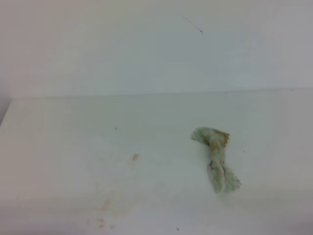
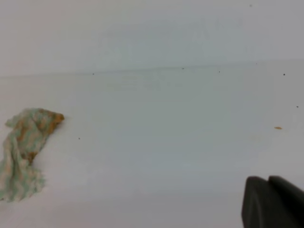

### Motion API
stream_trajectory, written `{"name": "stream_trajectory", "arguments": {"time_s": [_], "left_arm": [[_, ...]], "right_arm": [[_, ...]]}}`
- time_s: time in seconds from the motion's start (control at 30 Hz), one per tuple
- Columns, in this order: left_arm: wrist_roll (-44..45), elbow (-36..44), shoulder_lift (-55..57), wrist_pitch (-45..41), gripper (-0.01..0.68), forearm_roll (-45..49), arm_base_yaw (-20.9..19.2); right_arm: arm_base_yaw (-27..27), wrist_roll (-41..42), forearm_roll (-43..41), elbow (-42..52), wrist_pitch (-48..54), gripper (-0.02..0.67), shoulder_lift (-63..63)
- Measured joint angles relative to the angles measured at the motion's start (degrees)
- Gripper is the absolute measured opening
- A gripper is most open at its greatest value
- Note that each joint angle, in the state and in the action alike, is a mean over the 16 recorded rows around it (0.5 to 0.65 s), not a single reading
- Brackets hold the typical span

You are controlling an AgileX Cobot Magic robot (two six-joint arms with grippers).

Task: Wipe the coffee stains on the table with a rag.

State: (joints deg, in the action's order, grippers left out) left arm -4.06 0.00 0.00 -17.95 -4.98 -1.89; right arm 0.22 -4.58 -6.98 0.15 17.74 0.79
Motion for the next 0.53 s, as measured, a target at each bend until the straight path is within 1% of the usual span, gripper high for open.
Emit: {"name": "stream_trajectory", "arguments": {"time_s": [0.53], "left_arm": [[0.00,0.24,-0.17,0.10,-0.002,-0.01,0.01]], "right_arm": [[0.00,0.00,-0.01,0.00,0.00,-0.003,-0.04]]}}
